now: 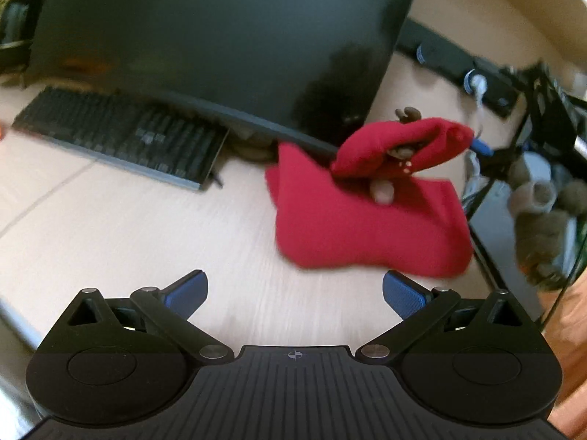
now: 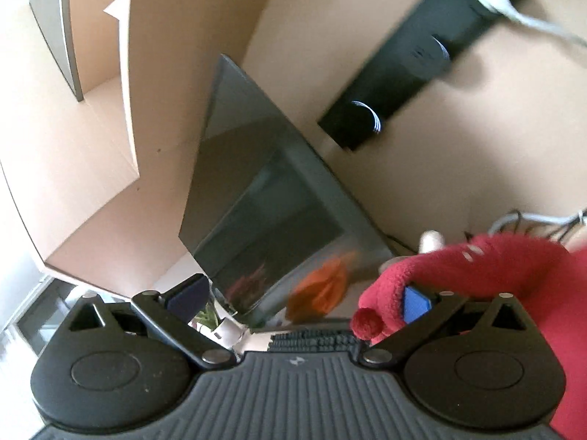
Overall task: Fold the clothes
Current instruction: 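Reach the right tool to the red hoodie and grasp its hood, then lift the hoodie high with the right tool to let it hang open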
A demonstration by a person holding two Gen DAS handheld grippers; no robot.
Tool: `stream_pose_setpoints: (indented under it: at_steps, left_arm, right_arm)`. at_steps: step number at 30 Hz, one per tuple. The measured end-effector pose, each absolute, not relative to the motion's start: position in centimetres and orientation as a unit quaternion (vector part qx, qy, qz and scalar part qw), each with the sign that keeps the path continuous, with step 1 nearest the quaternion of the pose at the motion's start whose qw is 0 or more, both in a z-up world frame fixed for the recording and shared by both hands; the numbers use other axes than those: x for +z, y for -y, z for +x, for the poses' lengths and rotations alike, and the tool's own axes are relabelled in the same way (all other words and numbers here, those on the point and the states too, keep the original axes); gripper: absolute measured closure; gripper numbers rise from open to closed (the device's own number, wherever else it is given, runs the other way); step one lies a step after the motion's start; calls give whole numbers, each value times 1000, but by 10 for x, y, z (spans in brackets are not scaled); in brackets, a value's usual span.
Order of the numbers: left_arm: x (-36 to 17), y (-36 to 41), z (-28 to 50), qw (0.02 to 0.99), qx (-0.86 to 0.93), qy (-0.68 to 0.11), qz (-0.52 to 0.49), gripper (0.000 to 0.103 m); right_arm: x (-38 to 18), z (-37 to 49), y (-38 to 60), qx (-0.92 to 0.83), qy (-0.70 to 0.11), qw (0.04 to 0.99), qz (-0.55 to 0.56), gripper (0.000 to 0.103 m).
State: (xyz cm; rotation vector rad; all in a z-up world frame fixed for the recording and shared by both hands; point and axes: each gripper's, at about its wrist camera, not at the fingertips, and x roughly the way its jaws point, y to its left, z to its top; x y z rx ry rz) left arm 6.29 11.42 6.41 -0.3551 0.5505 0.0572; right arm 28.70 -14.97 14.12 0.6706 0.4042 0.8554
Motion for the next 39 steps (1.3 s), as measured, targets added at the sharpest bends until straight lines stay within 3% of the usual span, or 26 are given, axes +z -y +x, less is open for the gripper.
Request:
stream_pose_setpoints:
  at_steps: [13,24,39]
  left_arm:
    - [92,-163,36,966,-88,-154,-190,0]
    - [126,-170,-7,963,-233,-67,-122,0]
    - [156,-135,-14,936,-348,-6,-50,0]
  right_arm:
    - [326,224,105,261,-110,954,98,0]
    - [434,98,28,287,55,951,-104,0]
    - [524,-61,46,198,223,950,-96,0]
